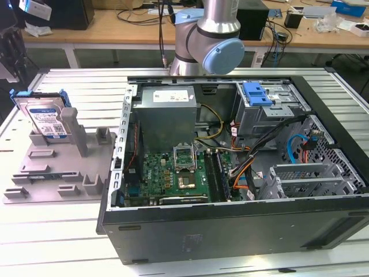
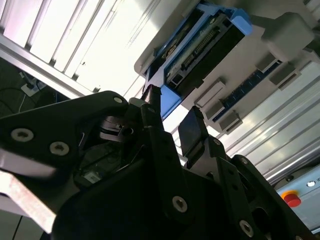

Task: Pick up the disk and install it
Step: 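Pick up the disk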

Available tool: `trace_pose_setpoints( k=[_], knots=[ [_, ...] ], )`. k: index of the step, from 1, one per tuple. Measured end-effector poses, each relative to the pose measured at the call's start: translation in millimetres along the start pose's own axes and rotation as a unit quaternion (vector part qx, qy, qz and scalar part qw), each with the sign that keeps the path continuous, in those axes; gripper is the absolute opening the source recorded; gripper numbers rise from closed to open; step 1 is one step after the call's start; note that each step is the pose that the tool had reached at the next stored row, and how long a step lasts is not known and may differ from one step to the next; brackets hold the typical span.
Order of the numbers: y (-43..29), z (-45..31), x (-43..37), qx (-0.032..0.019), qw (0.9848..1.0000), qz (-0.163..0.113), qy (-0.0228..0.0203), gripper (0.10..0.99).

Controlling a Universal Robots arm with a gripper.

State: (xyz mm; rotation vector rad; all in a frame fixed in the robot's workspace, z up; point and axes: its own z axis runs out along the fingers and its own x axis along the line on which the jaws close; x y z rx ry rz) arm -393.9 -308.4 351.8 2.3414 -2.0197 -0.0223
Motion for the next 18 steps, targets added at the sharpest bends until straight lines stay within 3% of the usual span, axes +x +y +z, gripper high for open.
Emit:
trace_pose_setpoints(
  k=[12, 14, 18],
  knots=[
    [-0.2, 5.1, 0.3, 0.0004, 1.0000, 0.000, 0.0001, 0.424],
    [-0.3, 5.6, 0.3, 0.0004, 1.0000, 0.000, 0.0001, 0.498],
    [-0.6, 12.2, 0.1, 0.0019, 1.0000, 0.005, 0.0001, 0.498]
  ],
)
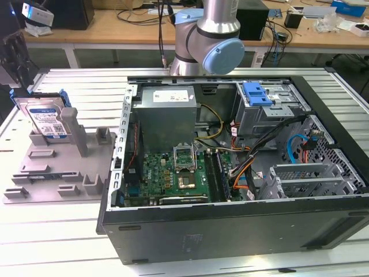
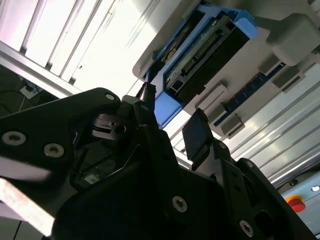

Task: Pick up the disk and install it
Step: 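Pick up the disk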

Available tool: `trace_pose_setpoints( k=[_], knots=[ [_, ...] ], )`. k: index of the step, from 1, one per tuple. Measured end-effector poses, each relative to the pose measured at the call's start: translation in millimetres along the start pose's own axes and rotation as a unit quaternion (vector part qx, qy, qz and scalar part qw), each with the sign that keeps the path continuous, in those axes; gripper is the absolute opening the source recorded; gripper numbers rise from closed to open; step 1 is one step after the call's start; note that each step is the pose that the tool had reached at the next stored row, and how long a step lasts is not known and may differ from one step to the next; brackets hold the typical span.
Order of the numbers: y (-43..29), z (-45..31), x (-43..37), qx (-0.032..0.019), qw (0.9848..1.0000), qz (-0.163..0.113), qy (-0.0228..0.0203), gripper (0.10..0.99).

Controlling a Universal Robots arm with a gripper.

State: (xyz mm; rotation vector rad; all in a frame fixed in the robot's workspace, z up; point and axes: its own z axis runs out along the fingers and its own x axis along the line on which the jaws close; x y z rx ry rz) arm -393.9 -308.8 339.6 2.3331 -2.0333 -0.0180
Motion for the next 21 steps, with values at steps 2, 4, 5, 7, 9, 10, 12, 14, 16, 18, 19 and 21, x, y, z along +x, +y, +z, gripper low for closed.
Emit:
trace_pose_setpoints(
  k=[2, 4, 5, 7, 9, 10, 12, 14, 16, 18, 19, 21],
  knots=[
    [0.0, 2.0, 0.0, 0.0002, 1.0000, 0.003, -0.0001, 0.498],
    [1.3, 3.8, -0.3, 0.0001, 1.0000, 0.007, -0.0002, 0.498],
    [2.2, 5.0, -0.4, 0.0002, 0.9999, 0.011, -0.0004, 0.498],
    [3.0, 6.3, -0.5, 0.0001, 0.9998, 0.019, -0.0007, 0.498],
    [3.1, 8.2, -0.6, 0.0002, 0.9995, 0.031, -0.0012, 0.498],
    [3.2, 9.1, -0.7, 0.0001, 0.9994, 0.035, -0.0013, 0.498],
    [3.6, 10.2, -0.7, 0.0000, 0.9992, 0.039, -0.0015, 0.498],
    [3.9, 11.3, -0.8, 0.0000, 0.9991, 0.042, -0.0016, 0.498],
    [4.2, 12.5, -0.9, 0.0000, 0.9990, 0.045, -0.0018, 0.498],
    [4.2, 13.4, -1.0, 0.0000, 0.9989, 0.047, -0.0019, 0.498],
    [4.2, 13.8, -1.0, 0.0000, 0.9989, 0.047, -0.0019, 0.498],
    [4.2, 14.4, -1.0, -0.0001, 0.9989, 0.048, -0.0019, 0.498]
  ],
)
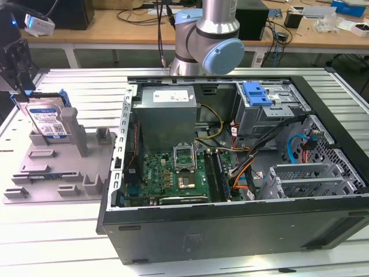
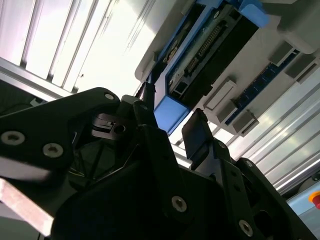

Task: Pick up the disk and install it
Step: 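Pick up the disk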

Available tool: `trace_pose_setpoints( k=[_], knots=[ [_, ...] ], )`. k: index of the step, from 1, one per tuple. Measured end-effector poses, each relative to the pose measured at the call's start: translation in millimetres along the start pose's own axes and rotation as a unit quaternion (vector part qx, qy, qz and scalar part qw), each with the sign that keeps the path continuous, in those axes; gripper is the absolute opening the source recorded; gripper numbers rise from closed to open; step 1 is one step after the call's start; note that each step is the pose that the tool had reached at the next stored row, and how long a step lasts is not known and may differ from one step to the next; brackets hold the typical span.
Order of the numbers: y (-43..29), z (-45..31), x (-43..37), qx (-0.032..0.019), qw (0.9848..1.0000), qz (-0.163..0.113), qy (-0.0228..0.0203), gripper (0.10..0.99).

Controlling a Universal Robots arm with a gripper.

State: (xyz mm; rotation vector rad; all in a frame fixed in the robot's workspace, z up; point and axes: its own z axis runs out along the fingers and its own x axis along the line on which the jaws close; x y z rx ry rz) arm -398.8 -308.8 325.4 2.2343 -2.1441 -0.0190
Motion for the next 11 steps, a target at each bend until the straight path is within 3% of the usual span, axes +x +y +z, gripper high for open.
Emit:
trace_pose_setpoints(
  k=[11],
  knots=[
    [-0.3, 6.5, -0.1, 0.0014, 1.0000, 0.001, 0.0000, 0.498]
  ],
)
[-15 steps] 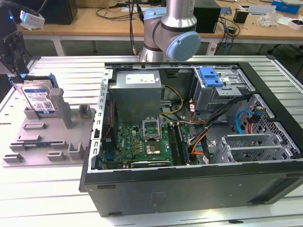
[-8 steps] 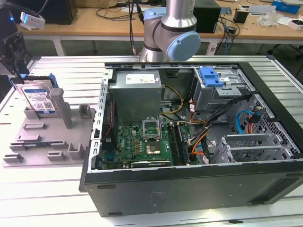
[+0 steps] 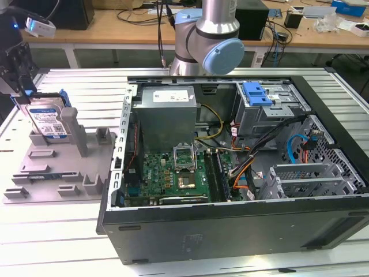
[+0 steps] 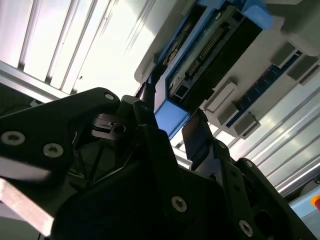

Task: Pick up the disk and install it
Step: 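Pick up the disk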

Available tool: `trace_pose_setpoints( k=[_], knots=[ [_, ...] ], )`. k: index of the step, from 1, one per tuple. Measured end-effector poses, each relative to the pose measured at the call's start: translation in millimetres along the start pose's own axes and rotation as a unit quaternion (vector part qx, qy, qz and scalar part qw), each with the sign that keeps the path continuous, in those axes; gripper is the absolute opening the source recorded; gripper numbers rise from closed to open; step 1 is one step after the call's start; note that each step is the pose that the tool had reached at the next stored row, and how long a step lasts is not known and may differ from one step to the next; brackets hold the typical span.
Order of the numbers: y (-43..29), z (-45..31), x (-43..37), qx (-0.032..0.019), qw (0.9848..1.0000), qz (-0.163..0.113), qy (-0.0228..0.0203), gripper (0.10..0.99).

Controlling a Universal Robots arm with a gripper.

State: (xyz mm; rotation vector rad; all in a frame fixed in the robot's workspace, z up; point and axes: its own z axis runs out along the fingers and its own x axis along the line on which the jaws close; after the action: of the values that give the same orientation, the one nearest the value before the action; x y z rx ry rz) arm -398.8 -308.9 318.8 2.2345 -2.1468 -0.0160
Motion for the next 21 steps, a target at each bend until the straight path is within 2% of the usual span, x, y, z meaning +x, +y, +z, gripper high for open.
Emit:
trace_pose_setpoints(
  k=[21],
  knots=[
    [0.6, 13.4, -0.3, 0.0038, 1.0000, 0.002, 0.0001, 0.498]
  ],
)
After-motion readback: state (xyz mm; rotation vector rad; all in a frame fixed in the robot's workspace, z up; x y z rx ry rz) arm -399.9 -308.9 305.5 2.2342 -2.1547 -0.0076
